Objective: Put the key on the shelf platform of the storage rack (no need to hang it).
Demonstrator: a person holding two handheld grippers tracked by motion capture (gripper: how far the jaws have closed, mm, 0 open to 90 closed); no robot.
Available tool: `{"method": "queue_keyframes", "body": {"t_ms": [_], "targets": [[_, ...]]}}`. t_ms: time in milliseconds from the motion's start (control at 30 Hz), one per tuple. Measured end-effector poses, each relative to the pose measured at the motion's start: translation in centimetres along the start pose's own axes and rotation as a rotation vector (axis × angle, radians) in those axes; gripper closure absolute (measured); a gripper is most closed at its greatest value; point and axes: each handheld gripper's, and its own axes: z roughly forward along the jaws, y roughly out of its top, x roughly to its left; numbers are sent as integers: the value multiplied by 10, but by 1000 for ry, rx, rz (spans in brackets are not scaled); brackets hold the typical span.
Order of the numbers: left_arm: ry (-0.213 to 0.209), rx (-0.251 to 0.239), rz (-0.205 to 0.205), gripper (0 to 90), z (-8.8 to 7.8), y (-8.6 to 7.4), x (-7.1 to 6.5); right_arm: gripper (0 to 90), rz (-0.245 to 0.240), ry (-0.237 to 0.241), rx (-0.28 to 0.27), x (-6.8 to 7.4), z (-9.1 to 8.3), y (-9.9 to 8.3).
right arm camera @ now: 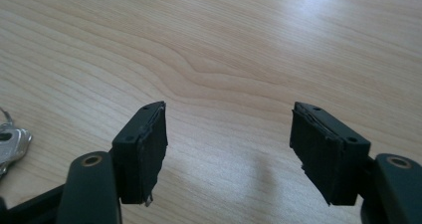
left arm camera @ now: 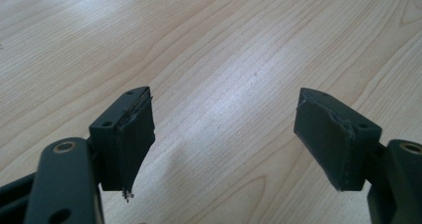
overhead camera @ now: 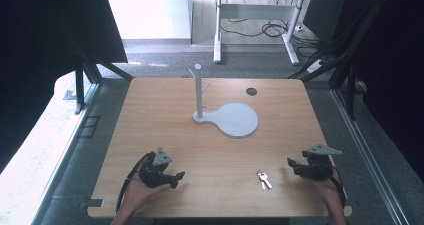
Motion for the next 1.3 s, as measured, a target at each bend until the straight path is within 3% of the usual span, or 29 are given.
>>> {"method": "queue_keyframes", "body": {"t_ms": [167,233,433,633,867,1133,1300], "targets": [[8,6,-1,240,0,-1,2,345,-29,-13,-5,4,-1,2],[9,10,2,240,1,-1,1,371,-30,3,-13,4,-2,2],[3,2,1,240,-1,0,0,407,5,52,13,6,-3,3],[9,6,-8,240,0,-2,4,407,36,34,54,7,-3,7],[9,11,-6,240,0,-1,2,413,51,75,27,7,-12,11],[14,11,-14,239,-2,-2,5,423,5,95,37,13,-19,20],[27,6,-26,240,-5,-3,7,432,-18,117,91,13,-19,32]]}}
